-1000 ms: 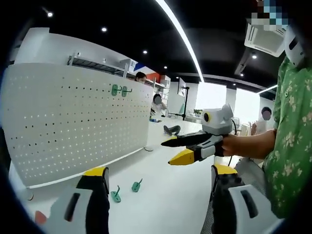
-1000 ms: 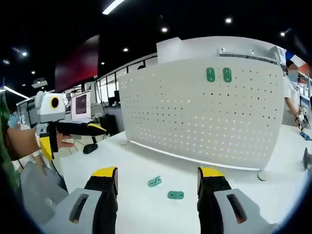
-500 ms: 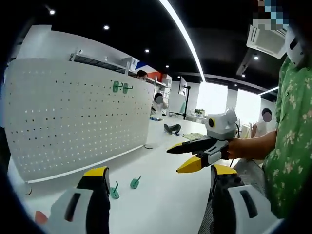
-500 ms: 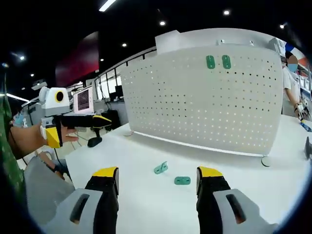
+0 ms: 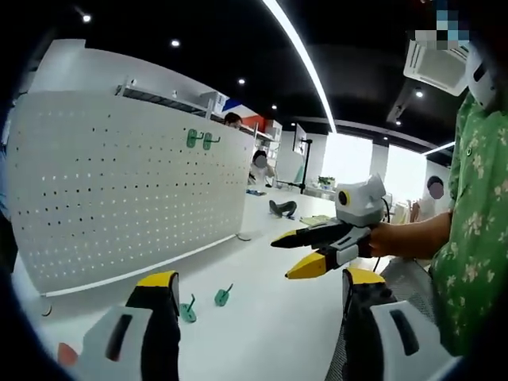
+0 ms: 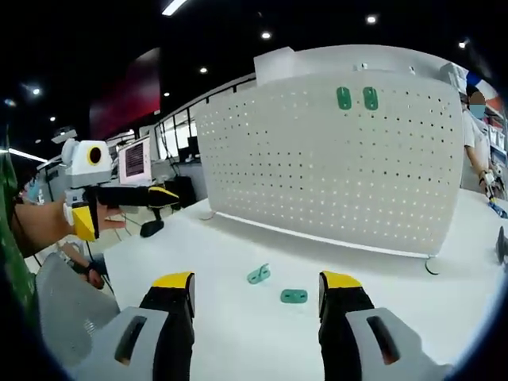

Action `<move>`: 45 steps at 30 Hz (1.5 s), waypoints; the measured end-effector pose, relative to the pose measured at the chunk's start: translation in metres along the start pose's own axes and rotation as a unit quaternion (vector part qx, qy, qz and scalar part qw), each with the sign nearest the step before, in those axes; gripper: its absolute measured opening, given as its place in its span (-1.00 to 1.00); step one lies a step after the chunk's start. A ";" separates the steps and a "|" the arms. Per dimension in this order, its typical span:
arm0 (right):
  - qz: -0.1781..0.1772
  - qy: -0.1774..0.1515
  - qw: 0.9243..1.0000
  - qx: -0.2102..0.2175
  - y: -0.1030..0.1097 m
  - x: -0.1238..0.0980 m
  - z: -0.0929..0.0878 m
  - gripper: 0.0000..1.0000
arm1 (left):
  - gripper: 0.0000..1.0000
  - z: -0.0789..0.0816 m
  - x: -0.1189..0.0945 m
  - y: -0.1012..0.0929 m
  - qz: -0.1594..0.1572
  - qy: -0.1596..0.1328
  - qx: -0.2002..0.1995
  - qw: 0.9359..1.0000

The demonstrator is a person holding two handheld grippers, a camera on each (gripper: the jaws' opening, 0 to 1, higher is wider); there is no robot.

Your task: Insert the hook assembly into the mounting plate slot until the hook locks in place.

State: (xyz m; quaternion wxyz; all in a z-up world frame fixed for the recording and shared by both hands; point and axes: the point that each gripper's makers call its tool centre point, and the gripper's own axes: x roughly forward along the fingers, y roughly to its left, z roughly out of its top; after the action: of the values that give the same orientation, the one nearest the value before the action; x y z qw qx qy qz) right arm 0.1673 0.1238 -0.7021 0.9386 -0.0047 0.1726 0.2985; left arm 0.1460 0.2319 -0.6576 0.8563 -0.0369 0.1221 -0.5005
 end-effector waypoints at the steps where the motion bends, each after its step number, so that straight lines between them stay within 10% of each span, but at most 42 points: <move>1: 0.000 0.000 1.000 0.001 0.000 0.000 0.000 0.28 | 0.71 0.000 0.000 0.001 0.002 0.000 -0.001 1.000; 45: 0.023 0.036 0.999 -0.027 0.002 0.054 0.007 0.12 | 0.66 -0.005 -0.002 0.009 0.010 0.004 -0.004 1.000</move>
State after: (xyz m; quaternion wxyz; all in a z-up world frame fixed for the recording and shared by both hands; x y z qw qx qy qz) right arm 0.2094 0.1558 -0.7133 0.9244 -0.0368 0.1982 0.3239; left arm 0.1513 0.2386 -0.6638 0.8606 -0.0370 0.1275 -0.4916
